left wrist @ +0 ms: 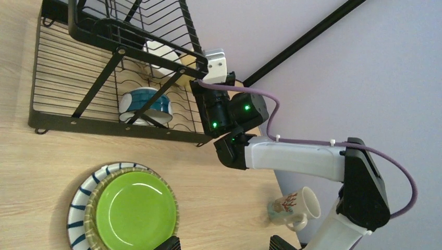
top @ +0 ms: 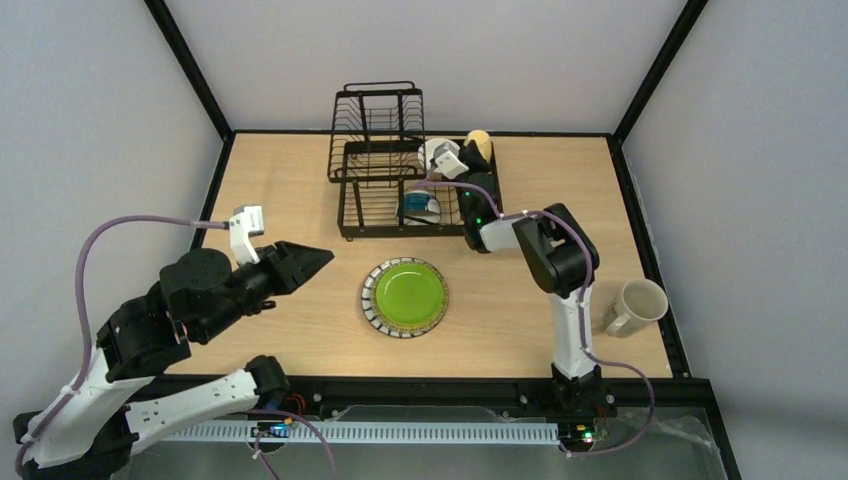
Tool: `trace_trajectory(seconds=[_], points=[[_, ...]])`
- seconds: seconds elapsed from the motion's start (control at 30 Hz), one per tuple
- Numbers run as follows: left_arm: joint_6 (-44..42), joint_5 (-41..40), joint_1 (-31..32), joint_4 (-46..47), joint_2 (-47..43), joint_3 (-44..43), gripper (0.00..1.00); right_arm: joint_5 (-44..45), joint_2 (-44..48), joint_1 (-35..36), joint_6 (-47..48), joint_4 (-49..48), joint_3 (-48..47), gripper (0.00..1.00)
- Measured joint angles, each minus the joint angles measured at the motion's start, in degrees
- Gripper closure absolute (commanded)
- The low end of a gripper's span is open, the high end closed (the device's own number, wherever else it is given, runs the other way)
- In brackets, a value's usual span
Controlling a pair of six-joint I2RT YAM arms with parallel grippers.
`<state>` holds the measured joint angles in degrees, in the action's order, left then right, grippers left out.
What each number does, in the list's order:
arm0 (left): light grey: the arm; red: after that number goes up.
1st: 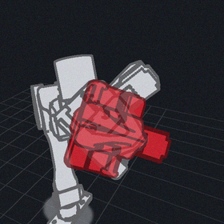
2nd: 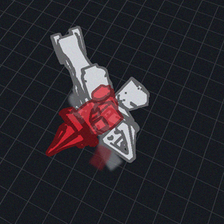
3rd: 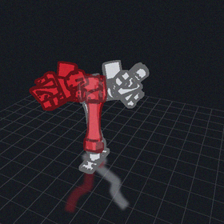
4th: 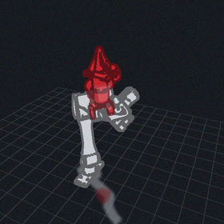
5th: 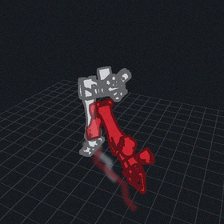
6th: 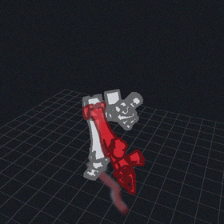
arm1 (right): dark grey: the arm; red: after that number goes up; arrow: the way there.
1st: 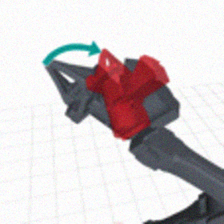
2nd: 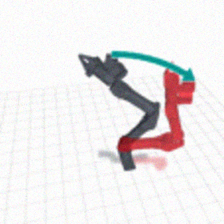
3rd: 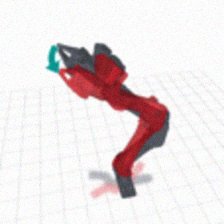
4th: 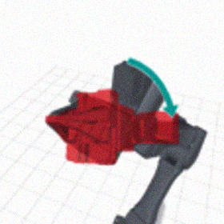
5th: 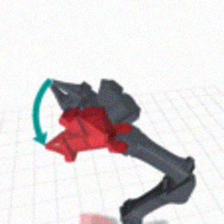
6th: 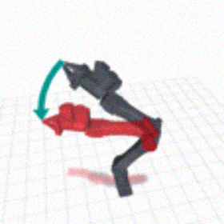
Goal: Load the mixed dishes into the dish rack
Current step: Move the dish rack to the center of the board.
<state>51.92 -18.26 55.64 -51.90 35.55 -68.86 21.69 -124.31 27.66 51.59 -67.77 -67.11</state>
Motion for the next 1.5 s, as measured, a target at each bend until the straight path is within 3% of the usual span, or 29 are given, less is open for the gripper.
trace_trajectory(seconds=[0.5,0.6,0.9,1.2,1.5], points=[[-1.99,0.61,0.0,2.08,6.93,-2.47,0.01,10.73,15.15,0.2,-14.05,11.91,4.35,0.46],[-3.37,0.72,0.0,3.02,8.61,-2.49,0.01,13.92,15.56,0.22,-17.35,17.97,1.01,0.55],[-7.67,-0.48,-0.85,3.98,15.23,-2.56,0.01,22.67,11.74,-0.68,-33.73,49.16,-18.38,0.54],[-8.98,-0.17,-4.22,5.09,20.24,-2.56,0.01,19.15,3.1,-6.54,-50.69,78.64,-31.39,0.52],[-8.61,0.02,-4.57,6.12,20.24,-2.56,0.01,8.79,2.16,-11.15,-57.07,89.83,-31.63,0.52]])
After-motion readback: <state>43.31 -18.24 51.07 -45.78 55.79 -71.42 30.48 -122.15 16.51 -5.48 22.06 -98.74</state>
